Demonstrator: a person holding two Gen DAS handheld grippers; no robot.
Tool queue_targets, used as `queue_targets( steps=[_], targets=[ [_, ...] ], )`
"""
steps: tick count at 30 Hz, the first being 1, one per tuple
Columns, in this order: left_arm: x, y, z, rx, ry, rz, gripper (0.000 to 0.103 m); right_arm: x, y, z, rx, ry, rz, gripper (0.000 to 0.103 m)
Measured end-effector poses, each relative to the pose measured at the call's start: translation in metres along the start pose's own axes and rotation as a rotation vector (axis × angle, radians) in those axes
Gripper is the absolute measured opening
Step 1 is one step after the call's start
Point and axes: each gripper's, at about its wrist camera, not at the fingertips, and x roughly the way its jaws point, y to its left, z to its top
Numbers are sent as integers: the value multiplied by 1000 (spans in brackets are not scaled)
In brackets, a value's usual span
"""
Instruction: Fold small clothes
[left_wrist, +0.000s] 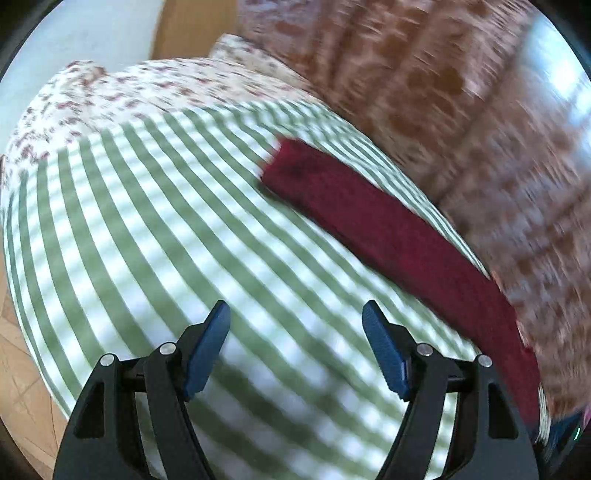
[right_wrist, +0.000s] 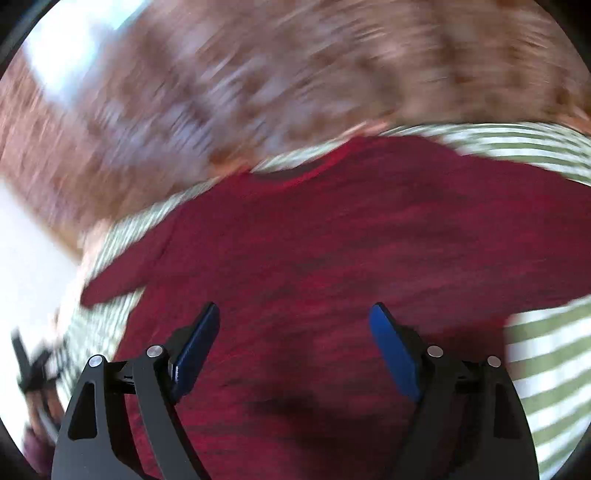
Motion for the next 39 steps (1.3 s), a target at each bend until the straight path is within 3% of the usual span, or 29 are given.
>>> queue_targets(
  steps=[2, 5, 11, 13, 14, 16, 18, 20, 24, 25, 27, 29, 30, 32, 33, 37, 39],
  targets=[
    [14, 4, 18, -4, 10, 6, 73, 18, 17, -13, -42, 43, 8, 82],
    [44, 8, 44, -23, 15, 40, 73, 27, 29, -30, -128, 10, -66, 87],
    [92, 0, 69, -32, 36, 82, 70, 36, 28, -30, -128, 17, -61, 93],
    [97, -4, 71, -3, 18, 112, 49, 38, 34, -33, -158, 21, -82, 96],
    [99, -5, 73, 0, 25, 92, 16, 39, 35, -33, -167, 22, -90, 98],
    [91, -11, 77, 16, -3, 85, 10, 40, 36, -32, -171, 22, -94, 98],
    [70, -22, 81, 56, -93, 84, 9, 41, 36, -32, -166, 20, -88, 98],
    [70, -29, 83, 92, -120, 138, 9, 42, 37, -32, -172, 18, -98, 98],
    [112, -25, 73, 129, -19, 280, 11, 44, 37, -32, -181, 23, -112, 99],
    [111, -27, 70, 126, -42, 289, 12, 44, 37, -32, -179, 24, -109, 99],
    [104, -30, 68, 110, -48, 325, 23, 44, 35, -31, -176, 23, -104, 99],
    [91, -33, 68, 83, -57, 331, 25, 43, 34, -31, -173, 21, -98, 99],
    [83, -35, 66, 82, -72, 327, 35, 43, 34, -31, -172, 21, -97, 99],
    [60, -47, 56, 107, -128, 292, 45, 43, 34, -31, -171, 20, -95, 99],
    [50, -53, 49, 120, -137, 267, 45, 43, 34, -31, -170, 19, -94, 99],
    [7, -106, 2, 234, -163, 78, 45, 42, 32, -30, -162, 15, -83, 99],
    [-13, -140, -38, 321, -154, -40, 45, 40, 31, -29, -151, 15, -76, 99]
  ],
)
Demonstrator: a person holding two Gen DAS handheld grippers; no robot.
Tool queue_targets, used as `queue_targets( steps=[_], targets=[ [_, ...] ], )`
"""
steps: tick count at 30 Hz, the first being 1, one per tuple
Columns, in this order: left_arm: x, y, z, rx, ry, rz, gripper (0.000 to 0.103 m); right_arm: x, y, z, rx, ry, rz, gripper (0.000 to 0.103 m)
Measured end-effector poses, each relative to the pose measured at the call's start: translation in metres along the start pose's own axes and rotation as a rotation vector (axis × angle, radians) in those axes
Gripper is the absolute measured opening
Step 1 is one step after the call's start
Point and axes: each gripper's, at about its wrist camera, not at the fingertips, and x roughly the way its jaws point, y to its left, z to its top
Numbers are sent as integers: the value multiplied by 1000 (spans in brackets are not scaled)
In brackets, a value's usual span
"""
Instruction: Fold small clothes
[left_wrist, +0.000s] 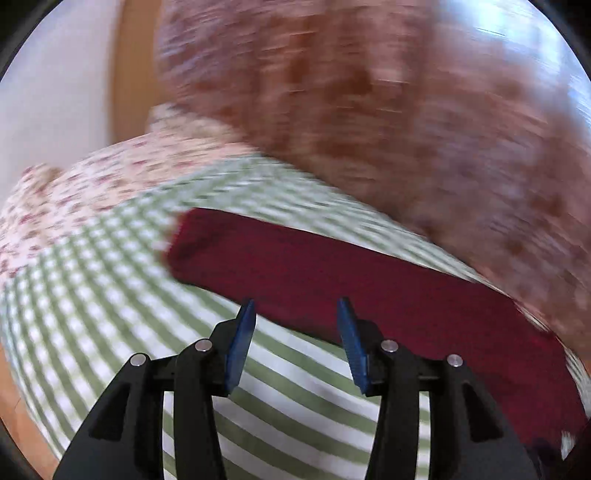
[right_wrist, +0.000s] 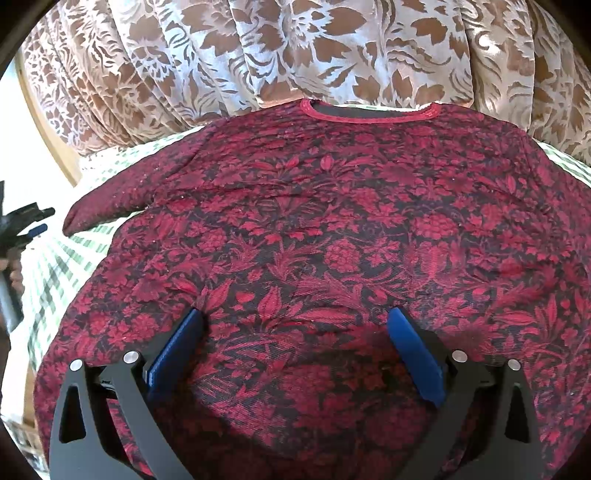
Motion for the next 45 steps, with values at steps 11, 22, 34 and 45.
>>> queue_targets(
  steps=[11, 22, 34, 45],
  targets=[
    [-53, -148, -138, 250, 139, -299, 46, -64, -94, -18, 198, -62, -116, 98],
    [-51, -165, -181, 351, 162, -215, 51, -147, -221, -63, 499, -198, -27, 84],
    [-46, -169, -183, 362, 143, -186, 54, -192, -441, -100, 1103, -399, -125, 58],
    [-46, -166, -182, 338, 146, -208, 54, -191, -412, -2, 817, -341, -311, 10]
  ],
)
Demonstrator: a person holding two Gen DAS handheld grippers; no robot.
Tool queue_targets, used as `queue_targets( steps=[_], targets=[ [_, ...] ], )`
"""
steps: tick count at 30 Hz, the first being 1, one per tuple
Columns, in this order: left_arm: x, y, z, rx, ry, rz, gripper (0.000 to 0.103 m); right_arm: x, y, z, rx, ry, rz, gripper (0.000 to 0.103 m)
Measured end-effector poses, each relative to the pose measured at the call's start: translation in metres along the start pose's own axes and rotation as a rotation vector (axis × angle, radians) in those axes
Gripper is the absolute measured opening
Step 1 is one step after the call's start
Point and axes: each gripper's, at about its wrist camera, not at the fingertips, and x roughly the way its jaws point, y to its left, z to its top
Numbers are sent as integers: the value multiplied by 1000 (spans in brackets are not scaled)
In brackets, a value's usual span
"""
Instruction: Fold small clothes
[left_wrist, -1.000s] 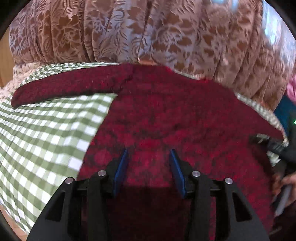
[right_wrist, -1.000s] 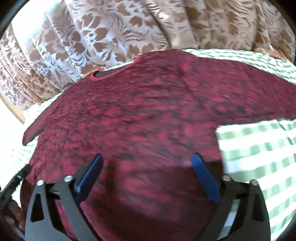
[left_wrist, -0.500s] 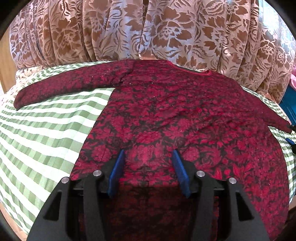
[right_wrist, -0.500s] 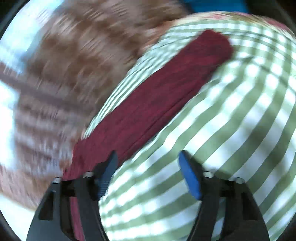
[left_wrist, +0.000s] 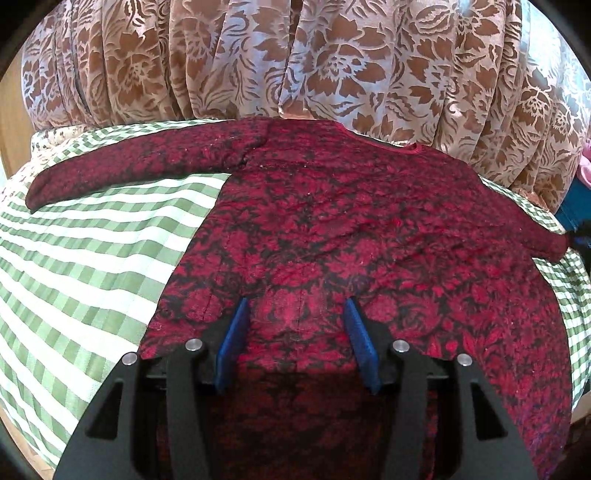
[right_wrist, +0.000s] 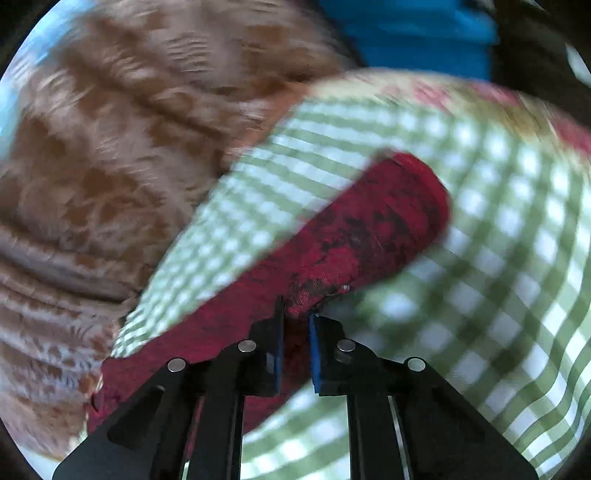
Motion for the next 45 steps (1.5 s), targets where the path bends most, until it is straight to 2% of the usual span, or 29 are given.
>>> queue_targets(
  steps=[2, 6, 8, 11, 12, 14, 18, 20, 22, 23, 24, 26, 30, 35, 36, 39, 42, 43, 44, 45],
  targets=[
    [0, 1, 1, -11, 0, -10, 54, -8, 32, -3, -84, -14, 40, 10],
    [-4, 4, 3, -37, 2, -45, 54, -14, 127, -27, -271, -5, 180, 10],
    [-6, 7, 5, -59, 10, -72, 54, -14, 171, -50, -347, 21, 249, 10],
    [-12, 13, 11, -94, 15, -119, 54, -6, 241, -99, -474, 94, 358, 10],
    [-15, 16, 14, -111, 18, -141, 54, 0, 270, -124, -528, 133, 392, 10],
    [-18, 19, 20, -133, 19, -174, 54, 13, 306, -163, -599, 192, 424, 10],
    [-23, 27, 38, -157, 1, -224, 54, 41, 353, -230, -716, 309, 431, 10],
    [-22, 30, 49, -167, -7, -246, 54, 51, 365, -250, -744, 353, 434, 13],
    [-19, 32, 60, -174, -9, -265, 57, 54, 366, -259, -730, 397, 464, 40],
    [-14, 34, 67, -184, -8, -279, 57, 50, 361, -256, -707, 393, 482, 68],
    [-11, 35, 73, -186, -6, -283, 59, 43, 355, -252, -691, 359, 493, 71],
    [-1, 35, 85, -186, 1, -282, 59, 29, 341, -244, -663, 342, 512, 71],
    [29, 37, 110, -218, 22, -284, 61, 2, 277, -213, -573, 325, 504, 71],
    [74, 33, 132, -238, 76, -295, 63, -27, 173, -170, -452, 269, 363, 70],
    [86, 31, 137, -246, 90, -294, 66, -27, 162, -167, -437, 262, 337, 69],
    [109, 26, 147, -267, 115, -294, 66, -19, 132, -157, -408, 243, 247, 68],
    [126, 18, 152, -274, 128, -286, 64, 0, 129, -160, -413, 263, 208, 65],
    [129, 17, 153, -272, 131, -282, 61, 6, 132, -163, -421, 269, 203, 63],
    [135, 14, 154, -264, 138, -278, 47, 11, 135, -166, -424, 274, 197, 61],
    [138, 11, 155, -253, 146, -276, 24, 18, 138, -167, -412, 278, 200, 60]
  ],
)
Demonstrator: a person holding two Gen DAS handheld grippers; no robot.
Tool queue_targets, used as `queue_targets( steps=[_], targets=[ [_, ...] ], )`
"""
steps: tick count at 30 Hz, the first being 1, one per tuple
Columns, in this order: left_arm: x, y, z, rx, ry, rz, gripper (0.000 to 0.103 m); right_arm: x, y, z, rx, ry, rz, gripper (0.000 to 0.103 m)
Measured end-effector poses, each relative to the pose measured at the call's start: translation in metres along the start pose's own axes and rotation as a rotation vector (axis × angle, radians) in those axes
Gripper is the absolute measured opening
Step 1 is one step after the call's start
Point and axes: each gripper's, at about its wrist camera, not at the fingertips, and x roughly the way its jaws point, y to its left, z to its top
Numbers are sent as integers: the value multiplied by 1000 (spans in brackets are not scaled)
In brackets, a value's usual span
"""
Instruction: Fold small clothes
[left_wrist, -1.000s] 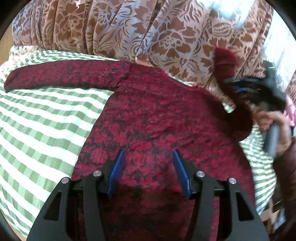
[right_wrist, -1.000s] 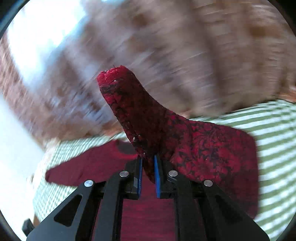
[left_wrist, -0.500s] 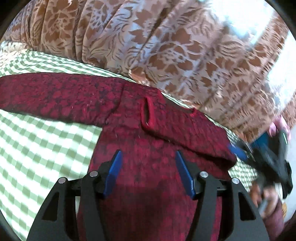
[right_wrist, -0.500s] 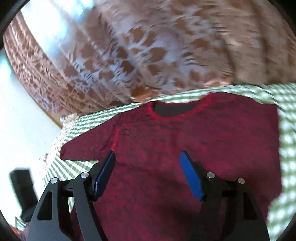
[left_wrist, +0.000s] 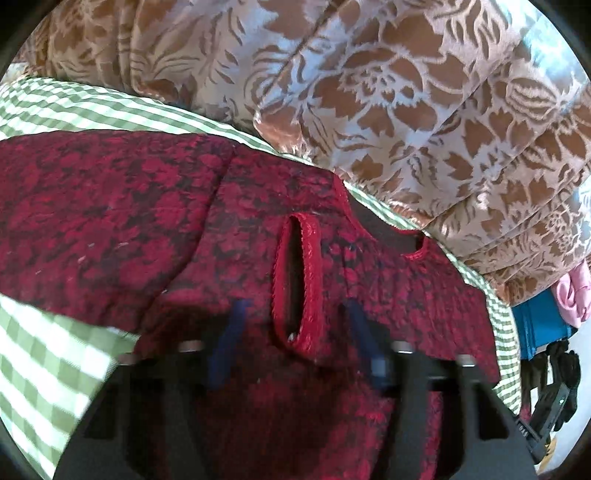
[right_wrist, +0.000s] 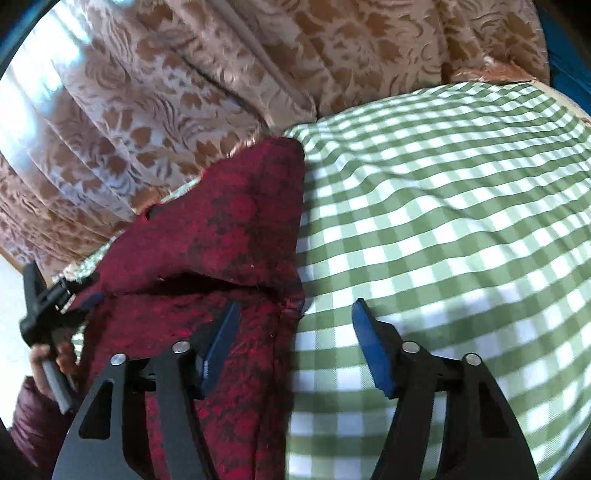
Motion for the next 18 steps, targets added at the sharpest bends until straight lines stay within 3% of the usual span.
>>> queue_targets(
  steps=[2, 3, 7, 13, 15, 18],
  targets=[
    [2, -4, 1, 19, -7, 15, 8, 6, 6, 2, 19, -7, 23, 58],
    [-4, -5, 2, 22, -28, 7, 7, 7, 10, 4, 12, 0, 38, 58],
    [-31, -2, 3, 33, -111, 6, 6, -7, 29, 0, -44, 34, 78, 58],
    [-43, 3, -1, 62, -141, 46, 7, -14, 68, 16, -93, -51, 154, 58],
    [-46, 5, -3, 57, -157, 57, 7, 7, 85, 25, -117, -48, 120, 55],
    [-45, 9, -5, 77, -160, 109, 7, 50, 97, 40, -171, -49, -39, 55]
  ],
)
